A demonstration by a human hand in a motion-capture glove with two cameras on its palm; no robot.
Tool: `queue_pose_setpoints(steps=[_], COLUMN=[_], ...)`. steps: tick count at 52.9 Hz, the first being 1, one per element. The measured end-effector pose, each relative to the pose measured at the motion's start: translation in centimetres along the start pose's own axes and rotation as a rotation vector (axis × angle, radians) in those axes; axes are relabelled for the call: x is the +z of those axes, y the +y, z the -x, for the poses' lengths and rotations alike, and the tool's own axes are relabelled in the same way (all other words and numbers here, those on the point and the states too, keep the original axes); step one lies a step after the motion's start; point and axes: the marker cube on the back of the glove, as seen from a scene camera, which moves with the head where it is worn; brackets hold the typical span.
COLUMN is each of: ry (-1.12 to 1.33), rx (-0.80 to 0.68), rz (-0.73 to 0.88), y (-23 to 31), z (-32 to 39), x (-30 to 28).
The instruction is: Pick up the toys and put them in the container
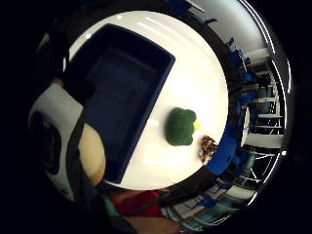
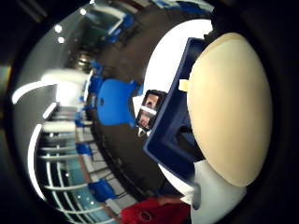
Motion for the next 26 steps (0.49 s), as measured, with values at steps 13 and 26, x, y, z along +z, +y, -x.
queue_pose_setpoints(steps=[13, 26], ry=[-0.013, -0.045], rx=[-0.046, -0.057], rz=[0.204, 0.147], y=[0.7, 3.3], z=[-0.5, -5.3], x=[2.8, 2.7])
